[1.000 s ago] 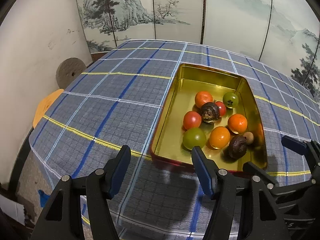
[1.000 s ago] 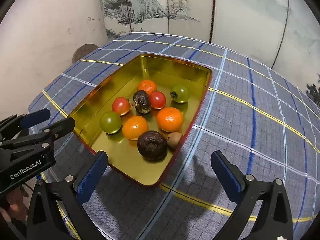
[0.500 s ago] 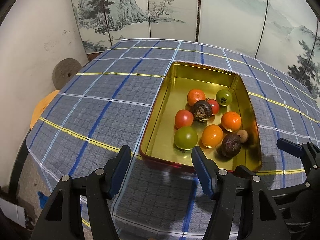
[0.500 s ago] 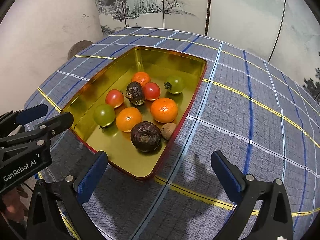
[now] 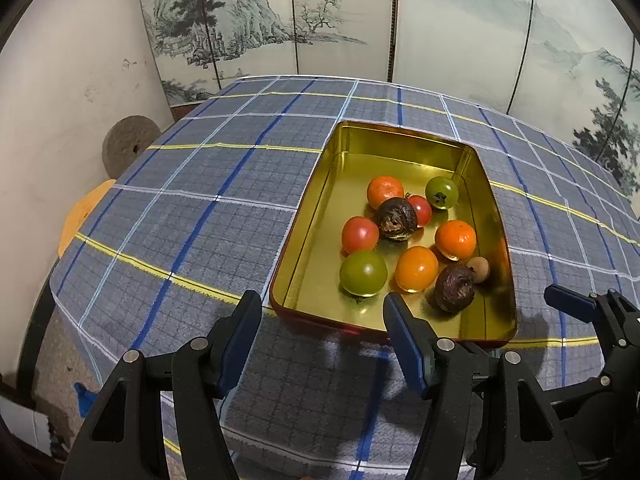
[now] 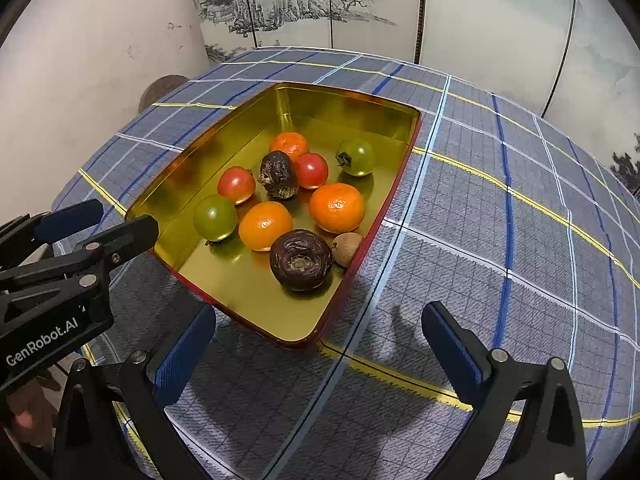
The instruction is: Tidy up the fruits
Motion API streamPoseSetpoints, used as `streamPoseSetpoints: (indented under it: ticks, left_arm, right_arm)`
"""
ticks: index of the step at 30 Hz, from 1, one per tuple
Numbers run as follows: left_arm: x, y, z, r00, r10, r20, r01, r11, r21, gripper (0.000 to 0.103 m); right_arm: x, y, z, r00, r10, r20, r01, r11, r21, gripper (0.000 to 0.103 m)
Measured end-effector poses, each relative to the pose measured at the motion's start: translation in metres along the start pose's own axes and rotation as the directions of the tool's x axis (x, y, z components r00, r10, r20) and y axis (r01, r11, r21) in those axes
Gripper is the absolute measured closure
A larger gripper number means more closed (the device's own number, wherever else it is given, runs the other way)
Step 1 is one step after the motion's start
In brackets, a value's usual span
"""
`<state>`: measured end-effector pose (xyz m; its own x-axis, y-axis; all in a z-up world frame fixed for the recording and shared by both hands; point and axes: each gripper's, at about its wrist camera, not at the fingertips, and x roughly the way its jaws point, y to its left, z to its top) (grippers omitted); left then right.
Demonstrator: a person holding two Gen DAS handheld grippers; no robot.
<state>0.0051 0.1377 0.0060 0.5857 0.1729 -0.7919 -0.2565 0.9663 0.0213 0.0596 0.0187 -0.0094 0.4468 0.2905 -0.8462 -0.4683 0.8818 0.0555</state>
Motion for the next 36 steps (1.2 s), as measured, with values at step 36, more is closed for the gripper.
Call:
streamPoseSetpoints:
  ticks: [36]
  left_arm:
    - [-0.0014,-0.005,-0.0027,1.0,-0.008,-0.001,0.008,1.0,0.014,0.039]
  right_arm:
    - [0.0022,0.0034,-0.0021,1.0,0.001,-0.023,-0.001,1.0,-0.005,0.001]
